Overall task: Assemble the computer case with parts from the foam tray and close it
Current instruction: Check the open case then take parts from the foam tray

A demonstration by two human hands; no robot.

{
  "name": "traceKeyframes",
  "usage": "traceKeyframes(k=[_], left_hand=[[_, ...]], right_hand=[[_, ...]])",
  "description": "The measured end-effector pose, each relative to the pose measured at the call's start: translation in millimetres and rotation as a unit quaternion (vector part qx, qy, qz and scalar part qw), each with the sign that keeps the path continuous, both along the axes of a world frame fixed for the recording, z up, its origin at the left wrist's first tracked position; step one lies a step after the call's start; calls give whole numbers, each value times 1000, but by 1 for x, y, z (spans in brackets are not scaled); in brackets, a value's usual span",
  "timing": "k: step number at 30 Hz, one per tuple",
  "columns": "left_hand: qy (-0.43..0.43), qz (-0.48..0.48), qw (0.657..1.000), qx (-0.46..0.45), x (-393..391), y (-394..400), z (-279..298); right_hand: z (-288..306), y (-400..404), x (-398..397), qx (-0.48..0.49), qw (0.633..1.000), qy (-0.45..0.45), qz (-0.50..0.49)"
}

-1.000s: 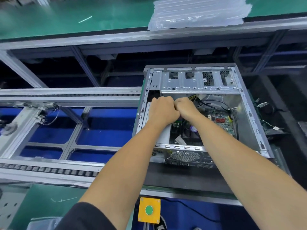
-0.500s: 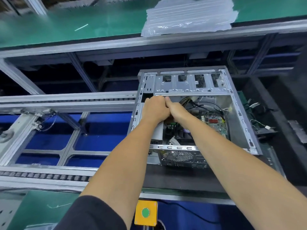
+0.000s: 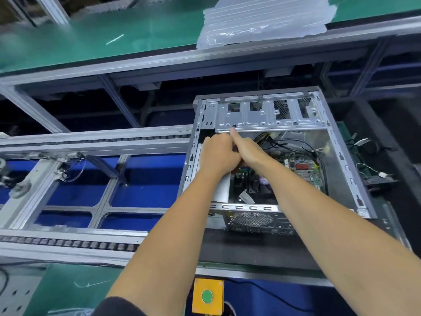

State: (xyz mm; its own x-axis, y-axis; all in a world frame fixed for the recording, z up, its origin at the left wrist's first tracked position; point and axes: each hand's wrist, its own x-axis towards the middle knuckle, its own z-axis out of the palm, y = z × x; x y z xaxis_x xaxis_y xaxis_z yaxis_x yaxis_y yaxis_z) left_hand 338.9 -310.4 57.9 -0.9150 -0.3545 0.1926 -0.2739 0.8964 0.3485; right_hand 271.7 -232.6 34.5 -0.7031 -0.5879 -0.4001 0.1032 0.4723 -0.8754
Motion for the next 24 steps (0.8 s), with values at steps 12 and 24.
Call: traceKeyframes(k=[12,24], left_hand=[[9,11,998,67,-20,-14,-7],[11,6,998,-57,-12,-8,-7]], right_hand=[[0,-3,1,-17,999,10,-42],[-8,-9,-2,3,1000,25,-16]])
